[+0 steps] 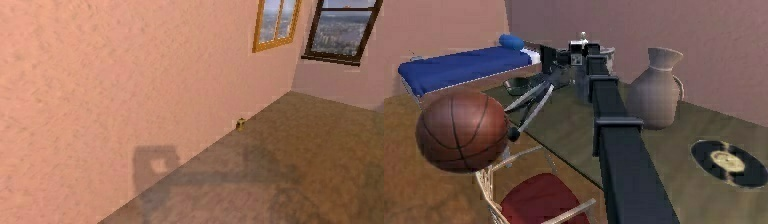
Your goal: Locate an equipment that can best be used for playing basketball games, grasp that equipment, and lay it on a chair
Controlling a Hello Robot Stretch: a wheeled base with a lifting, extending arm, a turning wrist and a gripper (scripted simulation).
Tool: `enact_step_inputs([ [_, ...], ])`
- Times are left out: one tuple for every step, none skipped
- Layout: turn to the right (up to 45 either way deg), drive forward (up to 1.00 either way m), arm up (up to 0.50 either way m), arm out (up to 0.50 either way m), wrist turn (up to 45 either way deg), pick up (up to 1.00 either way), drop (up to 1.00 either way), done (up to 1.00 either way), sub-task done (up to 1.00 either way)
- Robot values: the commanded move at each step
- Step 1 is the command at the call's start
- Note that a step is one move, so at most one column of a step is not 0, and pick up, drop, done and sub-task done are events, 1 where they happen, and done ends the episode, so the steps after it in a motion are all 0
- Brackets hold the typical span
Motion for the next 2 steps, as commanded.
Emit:
enact_step_inputs([
  [0.0,0.00,0.00,-0.48,0.0,0.00,0.00,0.00,0.00],
  [33.0,0.00,0.00,0.00,0.0,0.00,0.00,0.00,0.00],
])
